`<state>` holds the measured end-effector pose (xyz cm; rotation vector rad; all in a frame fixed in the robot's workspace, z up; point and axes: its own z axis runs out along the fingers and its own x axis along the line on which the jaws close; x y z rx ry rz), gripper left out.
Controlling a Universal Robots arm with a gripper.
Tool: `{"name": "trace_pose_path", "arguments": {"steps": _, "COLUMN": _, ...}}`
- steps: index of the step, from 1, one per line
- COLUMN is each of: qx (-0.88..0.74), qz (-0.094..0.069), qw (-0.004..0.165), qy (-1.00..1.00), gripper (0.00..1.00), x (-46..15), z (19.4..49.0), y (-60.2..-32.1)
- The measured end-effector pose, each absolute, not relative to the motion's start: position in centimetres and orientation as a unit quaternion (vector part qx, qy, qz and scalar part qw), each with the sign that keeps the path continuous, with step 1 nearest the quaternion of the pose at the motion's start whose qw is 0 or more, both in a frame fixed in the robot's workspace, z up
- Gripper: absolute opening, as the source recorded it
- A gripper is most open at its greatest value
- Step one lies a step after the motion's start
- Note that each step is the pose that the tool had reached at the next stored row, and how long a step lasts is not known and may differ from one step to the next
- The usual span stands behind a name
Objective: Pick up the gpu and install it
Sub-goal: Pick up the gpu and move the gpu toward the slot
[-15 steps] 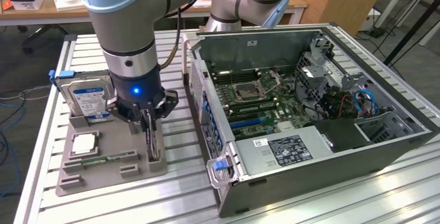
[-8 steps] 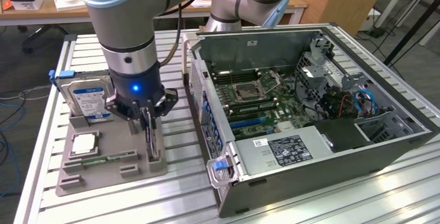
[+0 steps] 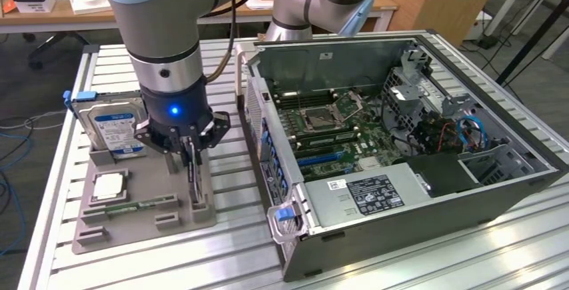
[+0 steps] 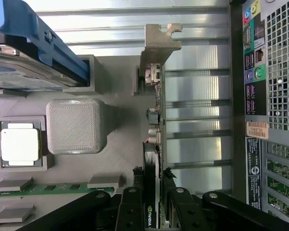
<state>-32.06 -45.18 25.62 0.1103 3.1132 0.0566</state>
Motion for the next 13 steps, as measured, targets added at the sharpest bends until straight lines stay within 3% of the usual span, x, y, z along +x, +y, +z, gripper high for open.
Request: {"name": "trace_pose_path", "arguments": {"steps": 13, "qx": 0.035, "qz": 0.018, "qw": 0.013, "qy": 0.999, "gripper": 0.26, "x": -32.06, "z": 25.76, "y": -45.18}}
